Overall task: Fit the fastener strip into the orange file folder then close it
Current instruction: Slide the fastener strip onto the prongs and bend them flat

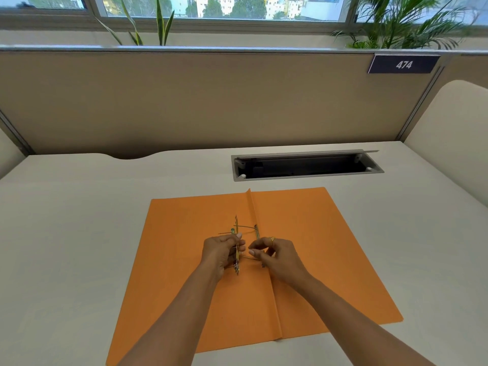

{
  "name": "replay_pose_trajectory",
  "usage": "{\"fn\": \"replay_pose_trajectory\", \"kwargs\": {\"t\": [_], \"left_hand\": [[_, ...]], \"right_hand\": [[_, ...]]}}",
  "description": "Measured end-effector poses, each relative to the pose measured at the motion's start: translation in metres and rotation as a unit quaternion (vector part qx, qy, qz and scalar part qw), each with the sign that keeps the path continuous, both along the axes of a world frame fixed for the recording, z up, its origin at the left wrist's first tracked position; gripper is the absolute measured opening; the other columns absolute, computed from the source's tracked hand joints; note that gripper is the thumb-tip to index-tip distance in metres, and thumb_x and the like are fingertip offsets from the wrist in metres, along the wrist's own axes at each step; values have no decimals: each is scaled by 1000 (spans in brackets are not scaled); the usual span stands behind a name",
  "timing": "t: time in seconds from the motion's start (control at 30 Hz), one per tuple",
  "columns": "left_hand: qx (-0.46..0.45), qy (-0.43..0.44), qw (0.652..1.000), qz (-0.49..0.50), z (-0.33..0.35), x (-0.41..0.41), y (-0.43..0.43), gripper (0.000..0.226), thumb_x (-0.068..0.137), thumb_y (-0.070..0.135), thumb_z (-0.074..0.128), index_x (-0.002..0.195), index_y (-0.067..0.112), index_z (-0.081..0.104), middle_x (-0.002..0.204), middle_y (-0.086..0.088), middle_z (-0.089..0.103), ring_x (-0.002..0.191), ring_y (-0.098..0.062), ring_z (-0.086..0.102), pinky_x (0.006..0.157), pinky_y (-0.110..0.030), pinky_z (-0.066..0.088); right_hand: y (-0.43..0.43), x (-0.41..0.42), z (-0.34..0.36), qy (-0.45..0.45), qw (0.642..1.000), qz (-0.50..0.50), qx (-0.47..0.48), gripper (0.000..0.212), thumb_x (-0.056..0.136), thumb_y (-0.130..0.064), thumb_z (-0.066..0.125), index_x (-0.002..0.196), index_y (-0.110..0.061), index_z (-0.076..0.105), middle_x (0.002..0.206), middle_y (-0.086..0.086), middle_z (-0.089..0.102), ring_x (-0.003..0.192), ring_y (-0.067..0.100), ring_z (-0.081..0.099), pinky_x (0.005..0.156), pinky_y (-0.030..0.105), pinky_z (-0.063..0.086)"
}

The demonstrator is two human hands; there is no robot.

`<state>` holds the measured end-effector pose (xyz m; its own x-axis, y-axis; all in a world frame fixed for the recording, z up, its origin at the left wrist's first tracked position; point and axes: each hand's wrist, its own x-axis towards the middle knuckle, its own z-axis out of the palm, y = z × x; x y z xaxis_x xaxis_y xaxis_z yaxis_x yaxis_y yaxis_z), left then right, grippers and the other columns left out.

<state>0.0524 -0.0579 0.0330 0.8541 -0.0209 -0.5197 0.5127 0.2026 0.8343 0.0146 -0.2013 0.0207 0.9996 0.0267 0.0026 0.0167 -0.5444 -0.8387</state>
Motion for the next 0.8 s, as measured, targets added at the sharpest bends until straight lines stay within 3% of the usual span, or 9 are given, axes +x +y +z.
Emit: {"fn": "replay_pose_trajectory", "kwargs": {"t": [0.17, 0.27, 0.47, 0.6, 0.8], "left_hand": [[12, 5, 1000, -11, -1, 0, 1, 19, 85, 14, 66, 67, 7, 65, 43, 3, 65, 36, -5, 58, 45, -19, 47], [5, 8, 1000, -7, -1, 1, 0, 19, 84, 13, 66, 67, 7, 64, 43, 3, 64, 35, -5, 58, 39, -16, 47], [-9, 7, 1000, 4, -2, 4, -1, 19, 84, 9, 66, 66, 5, 64, 44, 3, 66, 38, -5, 59, 57, -25, 48], [-9, 8, 1000, 2, 0, 5, -1, 17, 84, 9, 65, 67, 5, 63, 44, 4, 66, 37, -4, 59, 43, -18, 49], [-16, 9, 1000, 9, 2, 5, 0, 15, 84, 5, 64, 70, 2, 62, 43, 2, 65, 38, -4, 60, 39, -16, 50]], "right_hand": [[4, -8, -2, 5, 1000, 21, 17, 12, 80, -27, 70, 88, -20, 75, 85, 3, 76, 71, 30, 62, 69, 39, 50], [5, -9, -2, 4, 1000, 19, 8, 11, 80, -27, 69, 86, -20, 75, 83, 4, 76, 74, 31, 63, 70, 41, 49], [10, -9, -1, 6, 1000, 10, -14, 13, 81, -27, 68, 87, -18, 75, 88, 1, 76, 71, 24, 62, 71, 37, 50], [12, -8, -1, 14, 1000, 9, -15, 13, 79, -26, 70, 88, -18, 75, 89, 1, 76, 65, 15, 56, 68, 33, 48], [15, -8, 0, 15, 999, 6, -45, 13, 80, -29, 68, 88, -21, 74, 87, -1, 76, 54, -1, 47, 58, 19, 37]]}}
